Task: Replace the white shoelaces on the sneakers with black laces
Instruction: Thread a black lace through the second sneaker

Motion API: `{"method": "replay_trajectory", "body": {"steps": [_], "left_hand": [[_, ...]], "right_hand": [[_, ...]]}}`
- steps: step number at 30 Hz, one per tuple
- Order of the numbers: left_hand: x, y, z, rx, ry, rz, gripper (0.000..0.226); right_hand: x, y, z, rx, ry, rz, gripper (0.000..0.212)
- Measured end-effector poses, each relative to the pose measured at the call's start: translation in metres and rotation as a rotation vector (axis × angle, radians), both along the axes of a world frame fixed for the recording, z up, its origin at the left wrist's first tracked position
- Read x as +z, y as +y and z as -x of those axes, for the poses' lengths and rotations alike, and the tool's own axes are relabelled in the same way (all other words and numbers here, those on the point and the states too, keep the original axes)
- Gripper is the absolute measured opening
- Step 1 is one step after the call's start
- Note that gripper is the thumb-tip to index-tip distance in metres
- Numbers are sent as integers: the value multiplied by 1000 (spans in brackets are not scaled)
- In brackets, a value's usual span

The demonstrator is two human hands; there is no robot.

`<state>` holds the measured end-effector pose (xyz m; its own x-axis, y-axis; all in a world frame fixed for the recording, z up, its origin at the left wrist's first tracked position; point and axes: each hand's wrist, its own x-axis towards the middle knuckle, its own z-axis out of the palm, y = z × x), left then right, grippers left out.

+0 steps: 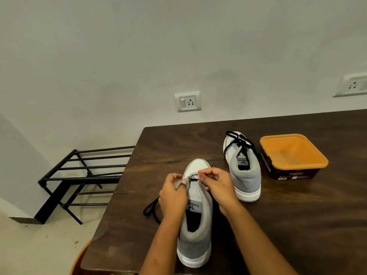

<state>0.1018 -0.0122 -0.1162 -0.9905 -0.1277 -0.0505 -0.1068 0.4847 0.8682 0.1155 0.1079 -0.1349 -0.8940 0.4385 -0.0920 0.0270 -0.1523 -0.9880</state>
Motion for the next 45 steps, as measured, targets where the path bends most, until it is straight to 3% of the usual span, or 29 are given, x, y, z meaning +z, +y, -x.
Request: {"method": "replay_trajectory", "body": {"steps": [4, 10, 21, 25, 31, 36, 41, 45], "left_hand": [[-3, -2, 4, 33, -50, -54, 6], [-5, -1, 4, 42, -19, -74, 4], [0, 1, -4, -13, 78, 21, 5], [-4, 6, -7, -162, 227, 239, 22], [-7, 7, -2, -225, 131, 398, 14], [-7, 7, -3, -203, 158, 328, 14], [-4, 4, -3, -92, 76, 139, 33], [-5, -1, 5, -28, -39, 9, 13]], "right_hand": [[-3, -10, 8, 13, -44, -363, 14], [-9, -17, 9, -36, -70, -508, 19], [-11, -23, 7, -169, -86, -545, 23], [-22, -13, -1, -269, -32, -467, 27], [-35, -4, -14, -267, 32, -493, 31], [-29, -3, -13, -193, 52, -562, 32], [-16, 0, -6, -151, 38, -574, 39], [-6, -6, 5, 13, -17, -707, 30]]}}
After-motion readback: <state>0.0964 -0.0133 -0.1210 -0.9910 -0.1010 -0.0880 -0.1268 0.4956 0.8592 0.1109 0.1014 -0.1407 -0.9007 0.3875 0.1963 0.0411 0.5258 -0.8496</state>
